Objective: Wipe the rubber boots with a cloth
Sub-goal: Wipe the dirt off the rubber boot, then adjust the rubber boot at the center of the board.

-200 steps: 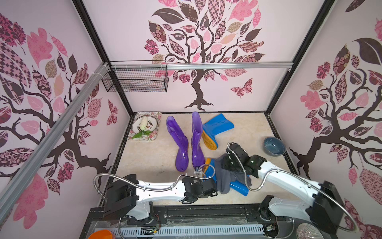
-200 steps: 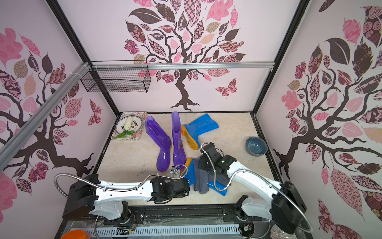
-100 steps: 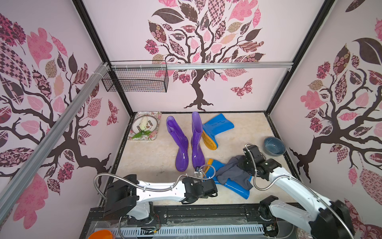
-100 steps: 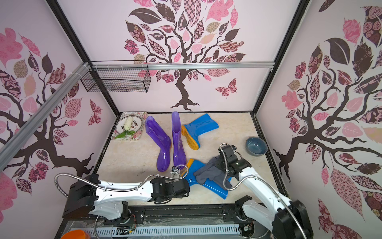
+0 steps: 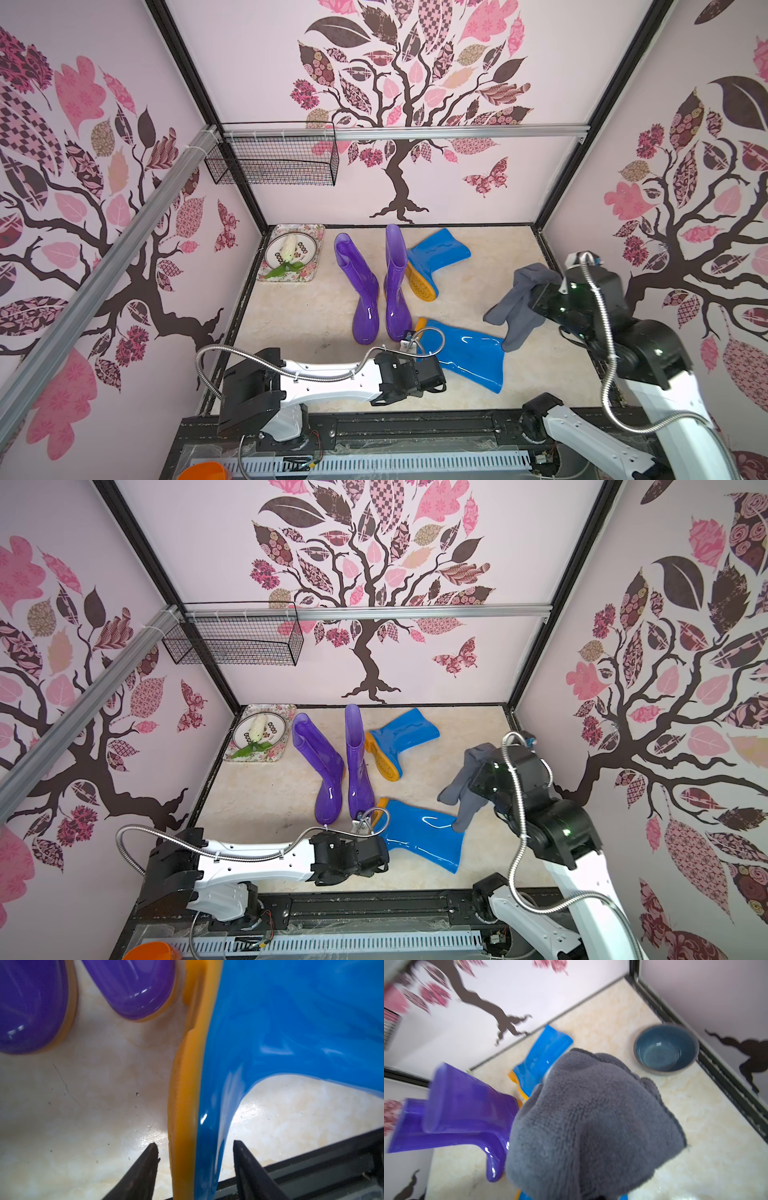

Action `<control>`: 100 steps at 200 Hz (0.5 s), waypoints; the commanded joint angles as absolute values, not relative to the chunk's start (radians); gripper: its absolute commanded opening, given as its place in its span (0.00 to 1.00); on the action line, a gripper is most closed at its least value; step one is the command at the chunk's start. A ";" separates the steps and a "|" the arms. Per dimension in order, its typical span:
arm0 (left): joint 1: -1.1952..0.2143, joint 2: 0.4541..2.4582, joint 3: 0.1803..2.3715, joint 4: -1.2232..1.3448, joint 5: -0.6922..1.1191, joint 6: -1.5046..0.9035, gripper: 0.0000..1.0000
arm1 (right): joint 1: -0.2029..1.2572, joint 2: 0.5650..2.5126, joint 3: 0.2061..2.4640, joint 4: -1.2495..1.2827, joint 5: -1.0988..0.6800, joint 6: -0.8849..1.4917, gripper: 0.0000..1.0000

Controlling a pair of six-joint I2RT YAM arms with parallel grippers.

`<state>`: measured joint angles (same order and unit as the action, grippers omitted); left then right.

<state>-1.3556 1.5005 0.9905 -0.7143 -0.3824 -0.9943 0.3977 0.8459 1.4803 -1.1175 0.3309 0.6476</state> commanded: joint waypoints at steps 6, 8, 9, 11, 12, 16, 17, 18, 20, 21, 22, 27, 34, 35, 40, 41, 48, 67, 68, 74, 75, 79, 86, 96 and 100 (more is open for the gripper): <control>-1.377 1.473 1.128 -0.706 -0.458 -0.730 0.75 | 0.396 0.871 1.722 -1.291 0.416 0.552 0.00; -1.379 1.476 1.134 -0.700 -0.449 -0.702 0.76 | 0.396 0.874 1.739 -1.298 0.418 0.547 0.00; -1.378 1.477 1.136 -0.697 -0.445 -0.689 0.76 | 0.395 0.875 1.747 -1.302 0.419 0.543 0.00; -1.380 1.481 1.140 -0.687 -0.442 -0.669 0.76 | 0.396 0.878 1.760 -1.308 0.420 0.538 0.00; -1.380 1.482 1.142 -0.683 -0.439 -0.657 0.77 | 0.396 0.880 1.769 -1.311 0.420 0.536 0.00; -1.382 1.491 1.153 -0.674 -0.429 -0.621 0.77 | 0.397 0.887 1.801 -1.326 0.424 0.530 0.00; -1.383 1.493 1.155 -0.675 -0.428 -0.610 0.77 | 0.397 0.888 1.807 -1.329 0.425 0.530 0.00; -1.385 1.494 1.158 -0.675 -0.426 -0.605 0.77 | 0.398 0.890 1.812 -1.333 0.427 0.529 0.00; -1.388 1.498 1.164 -0.675 -0.425 -0.587 0.77 | 0.399 0.891 1.828 -1.340 0.430 0.530 0.00; -1.390 1.501 1.166 -0.674 -0.425 -0.578 0.77 | 0.400 0.892 1.833 -1.342 0.431 0.530 0.00; -1.391 1.503 1.168 -0.671 -0.424 -0.573 0.77 | 0.402 0.892 1.838 -1.344 0.433 0.531 0.00; -1.400 1.513 1.174 -0.652 -0.419 -0.517 0.78 | 0.407 0.894 1.862 -1.353 0.437 0.534 0.00; -1.419 1.530 1.175 -0.612 -0.419 -0.451 0.79 | 0.410 0.891 1.888 -1.361 0.434 0.542 0.00; -1.421 1.533 1.176 -0.607 -0.419 -0.439 0.79 | 0.410 0.892 1.893 -1.362 0.433 0.543 0.00; -1.433 1.548 1.180 -0.585 -0.423 -0.401 0.79 | 0.410 0.890 1.908 -1.368 0.429 0.551 0.00; -1.435 1.553 1.182 -0.580 -0.422 -0.392 0.79 | 0.410 0.890 1.912 -1.370 0.428 0.553 0.00; -1.445 1.582 1.200 -0.571 -0.401 -0.340 0.79 | 0.410 0.888 1.934 -1.376 0.419 0.562 0.00; -1.463 1.661 1.240 -0.532 -0.381 -0.227 0.79 | 0.410 0.890 1.997 -1.395 0.393 0.559 0.00; -1.463 1.665 1.242 -0.531 -0.380 -0.224 0.79 | 0.410 0.891 2.000 -1.396 0.392 0.558 0.00; -1.466 1.688 1.255 -0.515 -0.377 -0.187 0.79 | 0.410 0.891 2.019 -1.401 0.385 0.550 0.00; -1.466 1.692 1.256 -0.512 -0.378 -0.182 0.78 | 0.410 0.891 2.023 -1.402 0.384 0.549 0.00; -1.466 1.707 1.266 -0.507 -0.381 -0.164 0.78 | 0.411 0.891 2.036 -1.405 0.375 0.544 0.00; -1.468 1.732 1.285 -0.498 -0.387 -0.131 0.78 | 0.414 0.891 2.062 -1.414 0.367 0.539 0.00; -1.468 1.762 1.296 -0.458 -0.380 -0.073 0.78 | 0.420 0.891 2.095 -1.427 0.357 0.538 0.00; -1.469 1.771 1.297 -0.440 -0.380 -0.052 0.78 | 0.421 0.891 2.114 -1.434 0.351 0.536 0.00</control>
<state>-1.4685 1.7229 1.2278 -0.5442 -0.3847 -0.2649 0.4095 0.8791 2.0308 -1.3869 0.3794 0.5598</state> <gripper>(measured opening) 0.779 0.100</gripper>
